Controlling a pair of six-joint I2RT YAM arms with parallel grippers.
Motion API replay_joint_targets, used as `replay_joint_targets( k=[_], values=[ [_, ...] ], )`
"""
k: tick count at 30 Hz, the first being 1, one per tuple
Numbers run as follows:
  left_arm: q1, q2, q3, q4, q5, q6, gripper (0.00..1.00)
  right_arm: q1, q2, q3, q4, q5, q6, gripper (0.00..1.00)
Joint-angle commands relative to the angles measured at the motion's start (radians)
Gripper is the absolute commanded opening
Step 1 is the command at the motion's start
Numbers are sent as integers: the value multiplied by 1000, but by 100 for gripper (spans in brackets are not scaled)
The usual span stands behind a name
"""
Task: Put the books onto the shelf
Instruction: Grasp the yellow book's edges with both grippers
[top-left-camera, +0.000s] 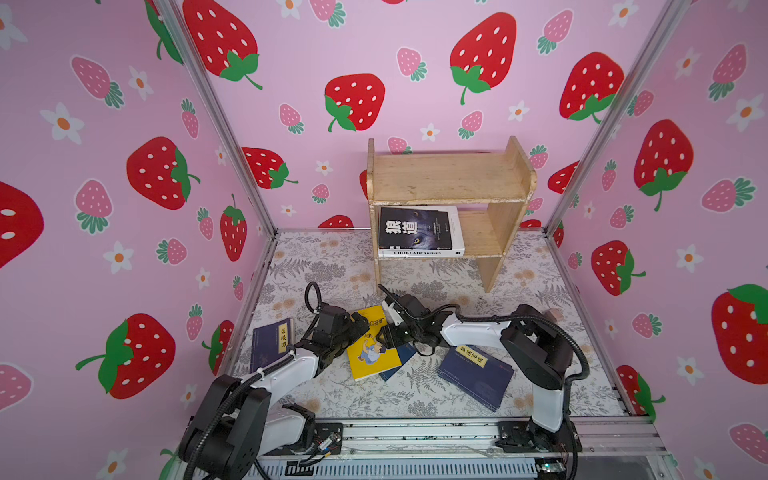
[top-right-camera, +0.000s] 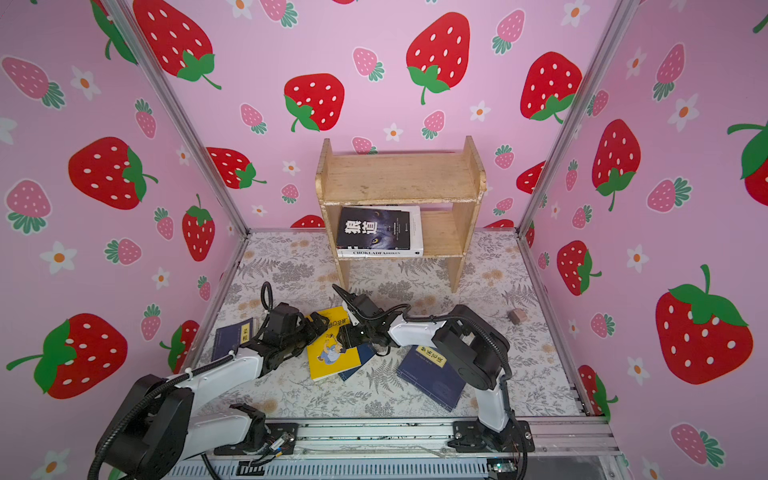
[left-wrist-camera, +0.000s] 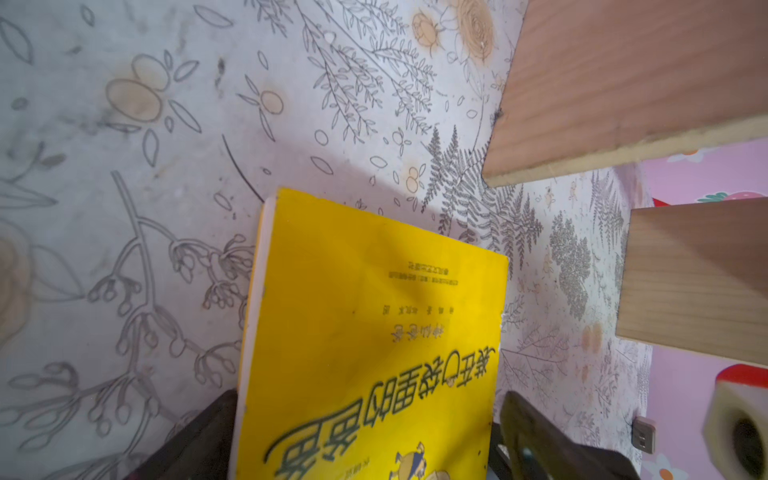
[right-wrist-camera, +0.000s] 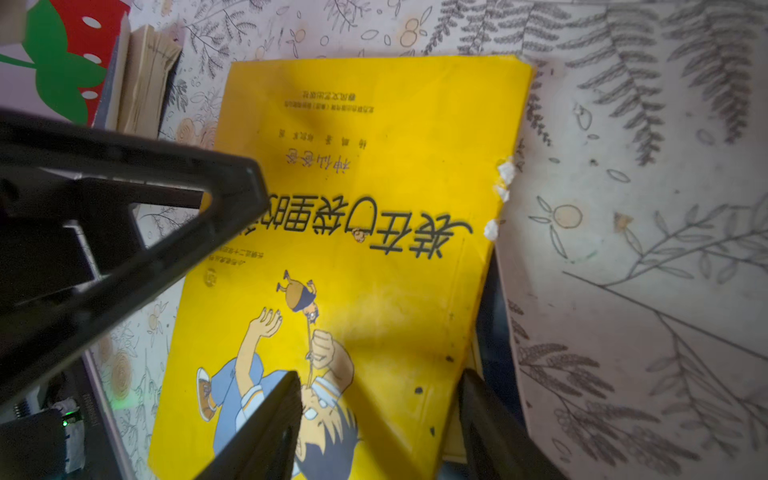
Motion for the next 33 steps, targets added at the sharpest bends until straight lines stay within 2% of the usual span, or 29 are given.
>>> replay_joint_targets(
  k=[1,4,9,13,24,29,31,33],
  values=[
    [-22,51,53,139,168,-1,97,12,34,-32,39,-77,26,62],
    [-31,67,87,140,172,21,97,-16,4,-80,118,-129,58,59],
    [-36,78,137,108,169,39,97,-101,-49,-225,438,-305,217,56],
    [-38,82,138,111,169,37,97,-145,-59,-293,654,-400,352,56],
    [-42,102,157,113,185,39,97,-166,11,-382,1091,-476,603,52],
    [-49,133,163,142,204,26,96,-165,45,-372,1061,-451,614,48],
    [-51,141,166,146,203,23,96,-165,33,-358,978,-427,576,46],
    [-53,145,170,146,201,23,96,-161,14,-322,801,-387,489,43]
  ],
)
